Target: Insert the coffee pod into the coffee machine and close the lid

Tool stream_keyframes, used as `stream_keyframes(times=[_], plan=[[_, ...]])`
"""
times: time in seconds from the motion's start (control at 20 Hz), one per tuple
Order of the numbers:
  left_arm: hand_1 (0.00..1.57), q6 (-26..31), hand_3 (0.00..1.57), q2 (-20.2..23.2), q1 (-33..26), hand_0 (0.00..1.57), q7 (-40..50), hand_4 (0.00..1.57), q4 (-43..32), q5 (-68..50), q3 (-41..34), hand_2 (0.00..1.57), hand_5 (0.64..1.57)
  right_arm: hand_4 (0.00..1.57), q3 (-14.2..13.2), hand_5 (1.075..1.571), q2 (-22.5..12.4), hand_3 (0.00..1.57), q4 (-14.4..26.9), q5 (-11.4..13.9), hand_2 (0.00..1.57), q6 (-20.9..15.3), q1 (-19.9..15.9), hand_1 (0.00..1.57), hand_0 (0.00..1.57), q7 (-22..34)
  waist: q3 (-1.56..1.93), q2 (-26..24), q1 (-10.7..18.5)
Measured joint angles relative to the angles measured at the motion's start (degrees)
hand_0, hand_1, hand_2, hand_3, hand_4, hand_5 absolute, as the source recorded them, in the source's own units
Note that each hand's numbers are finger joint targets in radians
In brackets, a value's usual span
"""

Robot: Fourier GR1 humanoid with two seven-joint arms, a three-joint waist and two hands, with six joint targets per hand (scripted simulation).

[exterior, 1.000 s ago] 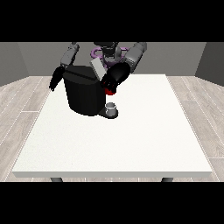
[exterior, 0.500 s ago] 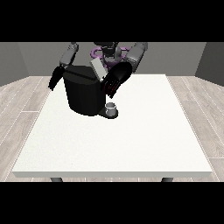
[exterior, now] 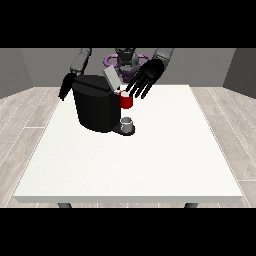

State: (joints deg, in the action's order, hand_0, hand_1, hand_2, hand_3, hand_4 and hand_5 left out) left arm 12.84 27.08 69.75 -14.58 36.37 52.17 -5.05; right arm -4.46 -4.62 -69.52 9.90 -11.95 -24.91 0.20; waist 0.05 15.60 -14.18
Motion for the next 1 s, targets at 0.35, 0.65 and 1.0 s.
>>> stream_keyframes(times=[0.35, 0.65, 1.0], plan=[[0.0, 0.5, 0.0, -7.1, -8.4, 0.0, -0.9, 0.2, 1.5, -5.2, -2.3, 0.0, 1.571, 0.0, -1.0, 1.571, 0.1, 0.0, 2.8, -1.2, 0.0, 0.9, 7.3, 0.0, 0.0, -2.6, -0.05, -9.2, 5.5], [0.0, 1.2, 0.0, -16.6, -18.2, 0.0, -4.5, 0.07, 0.9, -19.3, -12.6, 0.0, 1.571, 0.0, -2.7, 1.571, -0.4, 0.0, 3.5, -2.3, 0.0, 0.7, 13.1, 0.0, 0.0, -4.0, -0.17, -17.3, 11.4], [0.0, 2.8, 0.0, -23.0, -30.8, 0.0, -6.3, 0.32, -0.6, -26.4, -17.1, 0.0, 1.571, 0.0, -1.8, 1.571, -0.1, 0.0, -0.2, -4.8, 0.0, 4.7, 15.1, 0.0, 0.0, -3.1, -0.1, -27.6, 16.2]])
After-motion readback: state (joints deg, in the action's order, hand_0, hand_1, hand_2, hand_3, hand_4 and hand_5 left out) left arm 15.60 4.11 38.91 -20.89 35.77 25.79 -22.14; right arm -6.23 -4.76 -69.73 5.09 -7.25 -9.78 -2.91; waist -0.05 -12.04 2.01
